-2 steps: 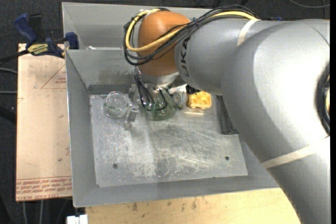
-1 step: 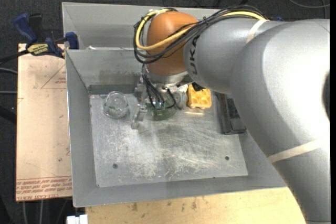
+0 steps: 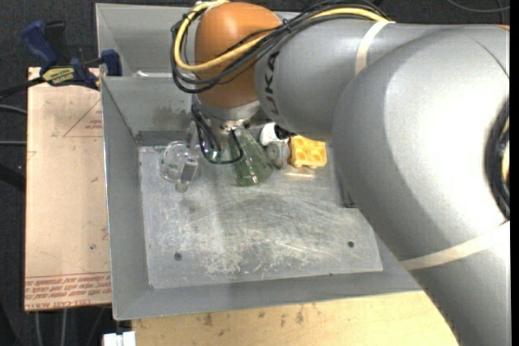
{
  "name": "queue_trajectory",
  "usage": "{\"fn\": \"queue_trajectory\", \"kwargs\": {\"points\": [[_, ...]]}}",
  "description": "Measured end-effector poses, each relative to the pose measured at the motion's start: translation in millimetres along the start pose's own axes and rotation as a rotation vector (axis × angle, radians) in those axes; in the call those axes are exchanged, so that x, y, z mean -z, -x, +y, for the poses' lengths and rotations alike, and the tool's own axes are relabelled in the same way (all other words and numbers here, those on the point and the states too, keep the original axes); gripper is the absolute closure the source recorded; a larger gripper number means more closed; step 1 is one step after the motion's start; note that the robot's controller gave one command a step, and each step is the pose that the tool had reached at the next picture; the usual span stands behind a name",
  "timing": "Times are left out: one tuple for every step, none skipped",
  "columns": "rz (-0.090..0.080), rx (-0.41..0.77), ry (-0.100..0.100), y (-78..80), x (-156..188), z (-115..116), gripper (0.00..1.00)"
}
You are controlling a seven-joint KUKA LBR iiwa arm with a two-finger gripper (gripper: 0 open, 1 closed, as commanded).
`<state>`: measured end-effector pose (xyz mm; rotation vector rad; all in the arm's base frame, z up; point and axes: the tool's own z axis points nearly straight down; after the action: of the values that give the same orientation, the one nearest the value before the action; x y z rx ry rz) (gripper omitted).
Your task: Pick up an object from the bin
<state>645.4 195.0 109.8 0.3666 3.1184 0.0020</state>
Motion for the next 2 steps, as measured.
{"fn": "queue_trajectory", "kwargs": {"points": [[-0.002,-0.167,0.004,-10.0,25,43,0.0],[0.001,-0.255,0.0,6.9,13,-13,0.0]]}}
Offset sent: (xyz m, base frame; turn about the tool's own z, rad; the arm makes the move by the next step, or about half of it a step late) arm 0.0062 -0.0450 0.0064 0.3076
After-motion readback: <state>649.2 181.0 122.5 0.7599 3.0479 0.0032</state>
